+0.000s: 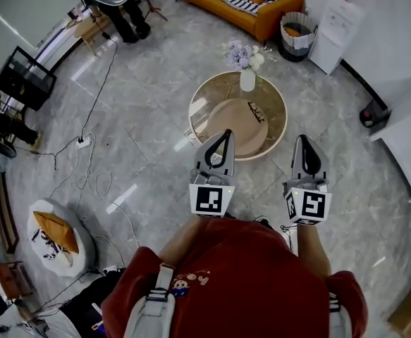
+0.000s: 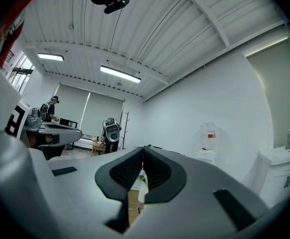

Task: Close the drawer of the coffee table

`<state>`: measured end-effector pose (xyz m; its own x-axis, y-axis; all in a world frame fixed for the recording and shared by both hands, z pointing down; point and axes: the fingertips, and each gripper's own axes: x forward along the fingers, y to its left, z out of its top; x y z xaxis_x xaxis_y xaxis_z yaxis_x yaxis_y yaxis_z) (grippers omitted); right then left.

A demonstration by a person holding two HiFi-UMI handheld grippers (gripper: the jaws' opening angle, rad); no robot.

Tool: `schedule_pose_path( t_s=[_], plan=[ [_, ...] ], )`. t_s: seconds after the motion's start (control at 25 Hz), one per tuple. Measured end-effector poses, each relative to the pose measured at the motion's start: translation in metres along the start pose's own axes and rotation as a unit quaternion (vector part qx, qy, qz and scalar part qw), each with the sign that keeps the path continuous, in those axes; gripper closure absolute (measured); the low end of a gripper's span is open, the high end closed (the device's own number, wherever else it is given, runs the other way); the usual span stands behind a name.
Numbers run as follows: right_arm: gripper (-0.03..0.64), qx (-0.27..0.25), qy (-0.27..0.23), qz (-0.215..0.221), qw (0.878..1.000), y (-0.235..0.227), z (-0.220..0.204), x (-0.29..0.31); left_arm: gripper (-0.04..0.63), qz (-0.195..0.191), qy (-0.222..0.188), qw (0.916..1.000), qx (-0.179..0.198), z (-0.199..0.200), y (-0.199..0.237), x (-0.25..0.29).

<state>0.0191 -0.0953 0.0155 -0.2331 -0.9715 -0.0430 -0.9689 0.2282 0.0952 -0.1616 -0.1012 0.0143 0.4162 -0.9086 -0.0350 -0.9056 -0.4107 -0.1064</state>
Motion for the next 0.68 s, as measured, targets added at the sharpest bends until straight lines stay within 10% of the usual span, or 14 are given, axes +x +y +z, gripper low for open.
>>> schedule_pose_path(
  t_s=[0.68],
  plan=[
    [0.595, -0.009, -0.006, 0.001, 1.000, -0.007, -0.002, 0.003, 0.584, 0.027, 0.001, 0.9996, 0.000, -0.010, 0.010, 0.002]
  ],
)
